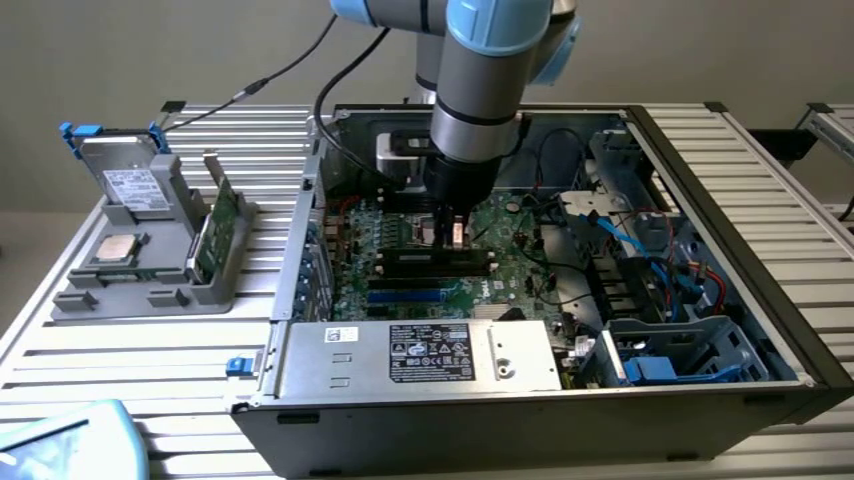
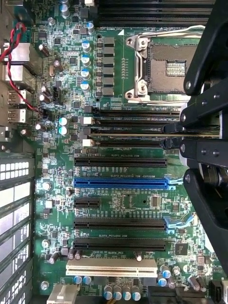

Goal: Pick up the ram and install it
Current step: 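Insert the ram into the slot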

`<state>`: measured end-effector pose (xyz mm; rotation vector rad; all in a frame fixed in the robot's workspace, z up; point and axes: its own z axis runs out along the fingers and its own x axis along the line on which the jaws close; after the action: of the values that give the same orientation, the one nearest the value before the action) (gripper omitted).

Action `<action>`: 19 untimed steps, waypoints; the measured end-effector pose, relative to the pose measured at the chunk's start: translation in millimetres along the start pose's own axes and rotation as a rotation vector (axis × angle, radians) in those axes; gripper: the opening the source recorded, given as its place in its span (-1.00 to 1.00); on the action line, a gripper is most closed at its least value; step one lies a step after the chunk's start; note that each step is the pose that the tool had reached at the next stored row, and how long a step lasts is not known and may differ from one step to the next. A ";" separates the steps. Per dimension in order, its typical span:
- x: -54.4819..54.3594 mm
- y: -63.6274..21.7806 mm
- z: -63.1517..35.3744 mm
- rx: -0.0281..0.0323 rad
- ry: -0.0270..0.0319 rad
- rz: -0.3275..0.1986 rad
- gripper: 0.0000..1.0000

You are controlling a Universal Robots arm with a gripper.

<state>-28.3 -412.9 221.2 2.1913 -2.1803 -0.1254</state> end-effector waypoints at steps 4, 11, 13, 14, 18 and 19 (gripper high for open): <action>-0.2 0.5 -1.8 0.0026 0.0012 0.001 -0.71; -0.2 0.7 -2.8 0.0066 0.0424 0.006 -0.71; -0.3 0.6 -2.8 0.0066 0.0472 0.006 -0.71; -0.4 0.6 -2.8 0.0067 0.0478 0.006 -0.71; -2.9 0.6 -2.0 0.0067 0.0482 0.009 -0.71; -3.4 0.5 -1.9 0.0067 0.0482 0.009 -0.71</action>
<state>-28.7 -409.5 223.3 2.1641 -2.1683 -0.0644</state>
